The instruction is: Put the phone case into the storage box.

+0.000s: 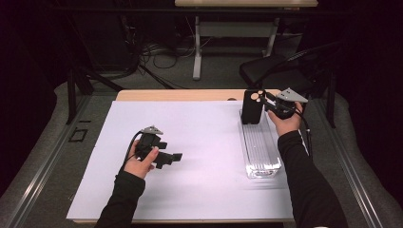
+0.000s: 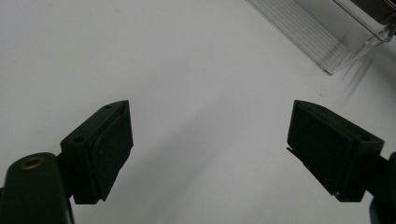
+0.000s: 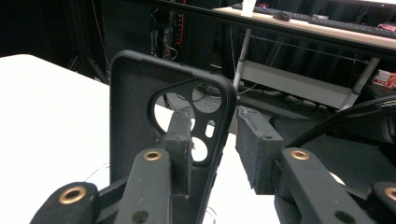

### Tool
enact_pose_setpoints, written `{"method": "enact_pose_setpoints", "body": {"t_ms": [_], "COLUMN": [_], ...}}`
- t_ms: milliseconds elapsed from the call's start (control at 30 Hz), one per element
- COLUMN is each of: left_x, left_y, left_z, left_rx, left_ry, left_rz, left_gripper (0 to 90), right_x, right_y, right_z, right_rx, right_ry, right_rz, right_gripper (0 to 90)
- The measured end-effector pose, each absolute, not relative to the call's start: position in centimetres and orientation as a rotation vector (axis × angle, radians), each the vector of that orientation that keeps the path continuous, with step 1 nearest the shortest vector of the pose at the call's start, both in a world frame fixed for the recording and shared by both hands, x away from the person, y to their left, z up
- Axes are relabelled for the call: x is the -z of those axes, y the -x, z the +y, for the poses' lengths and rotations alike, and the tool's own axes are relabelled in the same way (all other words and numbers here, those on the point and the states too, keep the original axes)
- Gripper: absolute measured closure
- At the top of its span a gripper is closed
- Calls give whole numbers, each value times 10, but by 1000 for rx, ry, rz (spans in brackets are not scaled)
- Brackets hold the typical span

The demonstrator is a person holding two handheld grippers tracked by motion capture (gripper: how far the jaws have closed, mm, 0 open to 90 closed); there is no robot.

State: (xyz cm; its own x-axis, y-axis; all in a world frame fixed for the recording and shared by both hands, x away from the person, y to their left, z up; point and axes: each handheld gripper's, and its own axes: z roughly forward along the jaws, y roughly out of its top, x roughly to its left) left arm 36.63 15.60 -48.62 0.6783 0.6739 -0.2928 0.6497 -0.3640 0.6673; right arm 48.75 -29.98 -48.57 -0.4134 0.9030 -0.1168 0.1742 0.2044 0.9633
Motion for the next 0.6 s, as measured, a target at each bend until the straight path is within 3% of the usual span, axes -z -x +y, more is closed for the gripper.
{"method": "enact_pose_setpoints", "body": {"t_ms": [600], "left_x": [486], "left_y": [-366], "left_z": [157], "left_rx": [-37], "left_ry": [-2091], "left_rz": [1015], "left_gripper": [145], "right_x": [483], "right_y": [-485], "right_z": [-297], "right_rx": [-1252], "right_ry": [-1025], "right_rz": [1743], "right_gripper": [551]}}
